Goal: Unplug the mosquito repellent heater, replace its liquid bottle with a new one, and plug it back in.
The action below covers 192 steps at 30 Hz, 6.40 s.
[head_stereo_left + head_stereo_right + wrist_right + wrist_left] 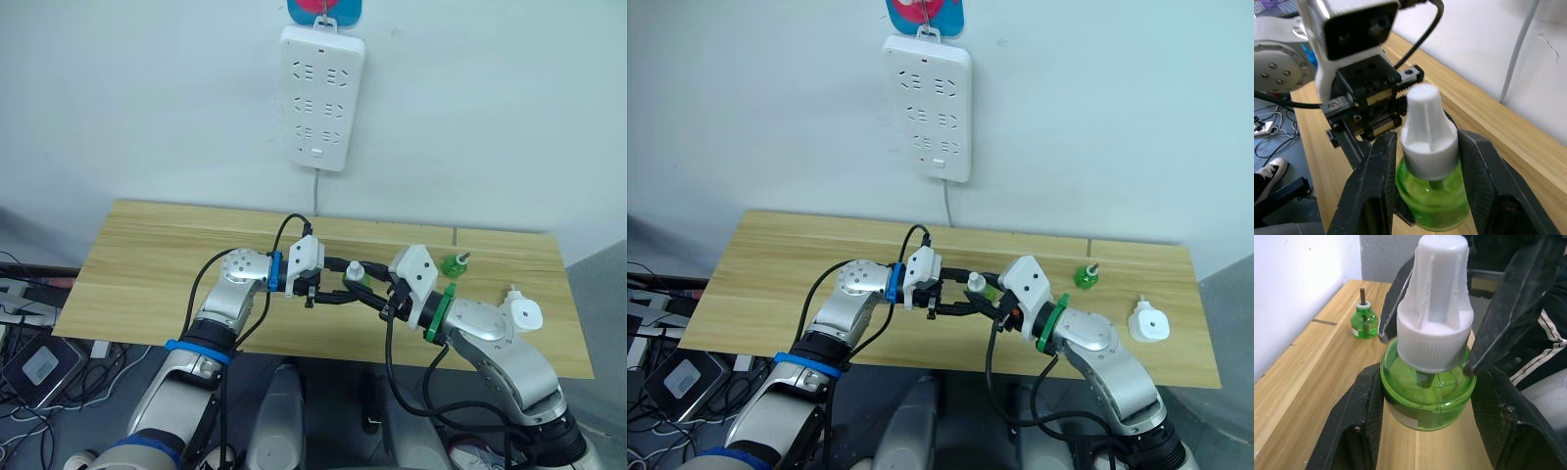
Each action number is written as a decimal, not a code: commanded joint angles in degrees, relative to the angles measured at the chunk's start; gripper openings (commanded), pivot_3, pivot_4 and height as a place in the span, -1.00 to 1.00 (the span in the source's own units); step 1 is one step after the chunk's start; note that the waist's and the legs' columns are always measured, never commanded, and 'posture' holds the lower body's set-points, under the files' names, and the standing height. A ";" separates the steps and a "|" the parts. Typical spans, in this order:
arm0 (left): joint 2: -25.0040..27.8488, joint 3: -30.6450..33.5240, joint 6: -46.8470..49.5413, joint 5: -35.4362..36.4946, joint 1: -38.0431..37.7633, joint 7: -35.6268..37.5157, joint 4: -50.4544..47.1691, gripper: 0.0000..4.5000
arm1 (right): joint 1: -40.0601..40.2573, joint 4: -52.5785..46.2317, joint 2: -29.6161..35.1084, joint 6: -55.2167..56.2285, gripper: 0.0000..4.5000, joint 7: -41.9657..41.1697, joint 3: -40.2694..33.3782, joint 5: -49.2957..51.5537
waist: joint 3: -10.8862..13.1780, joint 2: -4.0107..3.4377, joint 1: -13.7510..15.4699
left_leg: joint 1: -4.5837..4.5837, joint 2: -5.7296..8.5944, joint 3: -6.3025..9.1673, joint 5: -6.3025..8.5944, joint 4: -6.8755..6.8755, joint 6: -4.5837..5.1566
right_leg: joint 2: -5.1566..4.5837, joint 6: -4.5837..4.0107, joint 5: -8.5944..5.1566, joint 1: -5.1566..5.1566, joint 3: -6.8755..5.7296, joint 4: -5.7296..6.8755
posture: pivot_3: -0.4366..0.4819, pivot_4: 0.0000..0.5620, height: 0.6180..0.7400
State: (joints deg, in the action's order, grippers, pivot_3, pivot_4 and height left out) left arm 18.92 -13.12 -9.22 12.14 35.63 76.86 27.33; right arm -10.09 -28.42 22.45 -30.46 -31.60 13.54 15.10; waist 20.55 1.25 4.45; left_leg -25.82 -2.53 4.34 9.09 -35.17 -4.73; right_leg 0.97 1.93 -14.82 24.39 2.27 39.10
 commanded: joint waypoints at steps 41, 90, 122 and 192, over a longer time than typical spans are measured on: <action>3.27 -2.25 -3.06 2.15 -3.50 9.62 -6.73 -0.02 | -10.92 11.48 13.93 11.24 0.98 -41.74 -1.33 7.90 | 0.00 0.00 1.62 | 0.09 0.01 0.09 -0.07 0.03 0.10 | -0.03 -0.22 0.13 -0.12 -0.12 -0.03 | 0.59 0.08 1.00; 0.55 -0.26 -2.42 1.37 0.59 0.93 -0.29 -0.02 | -4.52 -4.73 1.77 -5.28 0.98 -0.85 -1.71 5.15 | -0.43 0.05 -0.05 | 0.10 -0.01 0.06 -0.14 -0.01 0.14 | 0.01 -0.17 0.12 -0.13 -0.09 0.01 | 0.44 0.00 1.00; 0.06 -0.39 -2.70 1.15 0.47 1.98 -0.30 -0.02 | -3.65 -9.66 2.57 -13.66 0.58 0.47 -6.93 17.29 | -0.76 0.10 -0.34 | 0.10 0.02 0.07 -0.18 -0.01 0.21 | -0.01 -0.16 0.14 -0.15 -0.12 -0.01 | 0.41 -0.01 1.00; 5.15 3.98 9.87 1.87 -4.77 -8.13 -13.13 -0.02 | -6.03 41.58 -9.49 39.42 0.76 15.79 -13.79 -8.53 | -0.86 -0.33 0.03 | 0.23 -0.02 -0.13 -0.24 0.37 0.35 | 0.02 -0.25 0.11 -0.03 0.11 -0.08 | 0.54 0.29 1.00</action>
State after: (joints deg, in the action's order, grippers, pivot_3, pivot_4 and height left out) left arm 24.47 -8.79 2.41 13.89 30.45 68.29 14.02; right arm -17.43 21.22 12.29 11.07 -14.09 -0.42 5.44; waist 19.69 0.92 4.48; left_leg -25.58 -2.55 4.21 8.84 -34.80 -4.38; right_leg 0.99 1.67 -14.71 24.37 2.38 39.02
